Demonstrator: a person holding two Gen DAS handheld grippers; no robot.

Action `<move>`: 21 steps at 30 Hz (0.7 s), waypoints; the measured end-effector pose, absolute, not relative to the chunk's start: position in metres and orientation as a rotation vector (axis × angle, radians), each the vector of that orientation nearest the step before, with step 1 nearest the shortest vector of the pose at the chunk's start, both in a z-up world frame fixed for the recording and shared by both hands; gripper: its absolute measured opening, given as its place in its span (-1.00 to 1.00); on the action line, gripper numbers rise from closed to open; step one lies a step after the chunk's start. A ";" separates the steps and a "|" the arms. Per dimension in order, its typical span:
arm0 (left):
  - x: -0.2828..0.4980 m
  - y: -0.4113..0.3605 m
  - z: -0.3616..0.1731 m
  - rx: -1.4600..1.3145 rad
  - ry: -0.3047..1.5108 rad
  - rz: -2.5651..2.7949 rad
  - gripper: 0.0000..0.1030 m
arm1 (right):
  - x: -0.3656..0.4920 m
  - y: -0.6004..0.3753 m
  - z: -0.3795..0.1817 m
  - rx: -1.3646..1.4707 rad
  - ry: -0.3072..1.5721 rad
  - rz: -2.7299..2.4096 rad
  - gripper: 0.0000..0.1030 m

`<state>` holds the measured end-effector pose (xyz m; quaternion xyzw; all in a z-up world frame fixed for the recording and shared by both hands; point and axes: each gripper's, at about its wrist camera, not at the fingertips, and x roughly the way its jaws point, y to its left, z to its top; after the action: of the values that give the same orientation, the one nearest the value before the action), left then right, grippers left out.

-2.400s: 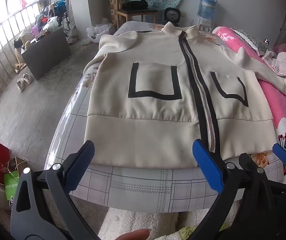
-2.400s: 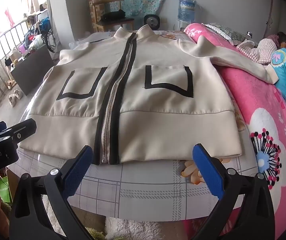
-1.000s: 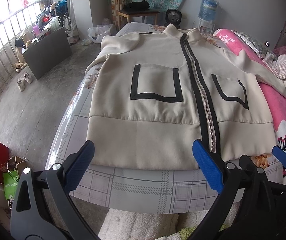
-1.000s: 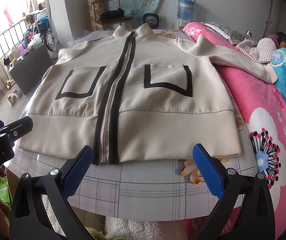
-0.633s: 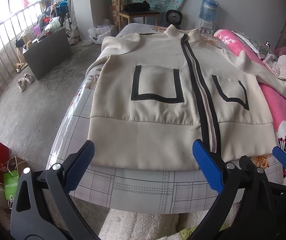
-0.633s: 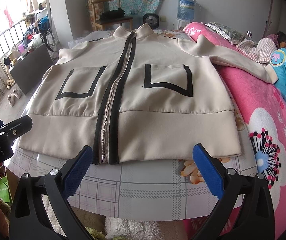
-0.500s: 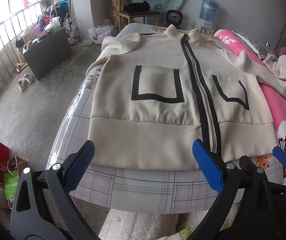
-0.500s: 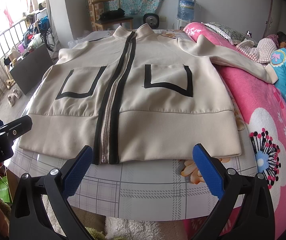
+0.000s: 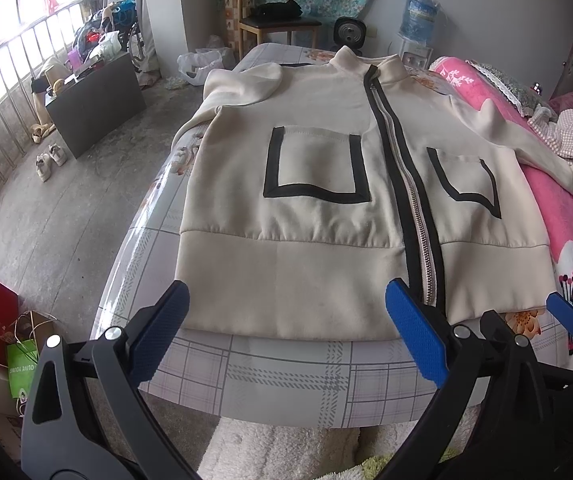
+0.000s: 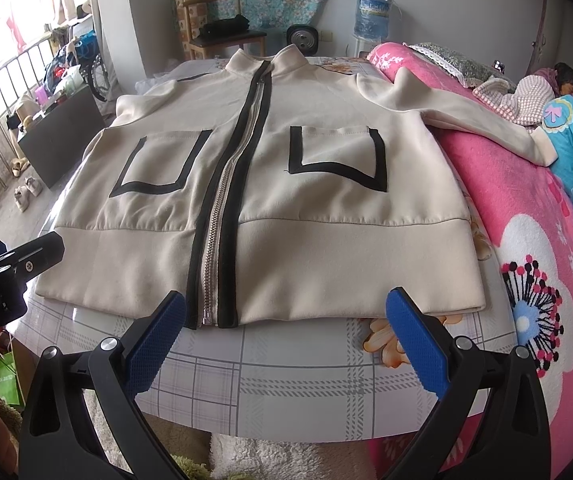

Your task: Fold large clothes

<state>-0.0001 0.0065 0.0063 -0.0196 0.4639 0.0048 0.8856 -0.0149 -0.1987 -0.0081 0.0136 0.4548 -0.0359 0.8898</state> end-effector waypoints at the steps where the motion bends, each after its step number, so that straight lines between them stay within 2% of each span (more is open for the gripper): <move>1: 0.000 0.007 0.006 -0.041 0.966 0.010 0.84 | -0.015 -0.199 -0.008 0.028 0.946 -0.075 0.90; 21: 0.016 0.008 -0.019 -0.041 1.027 0.020 0.84 | -0.002 -0.199 -0.016 0.026 0.959 -0.108 0.90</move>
<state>0.0157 0.0079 -0.0185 -0.0195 0.4913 0.0096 0.8707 -0.0016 -0.1992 -0.0158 0.0127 0.4610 -0.0520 0.8858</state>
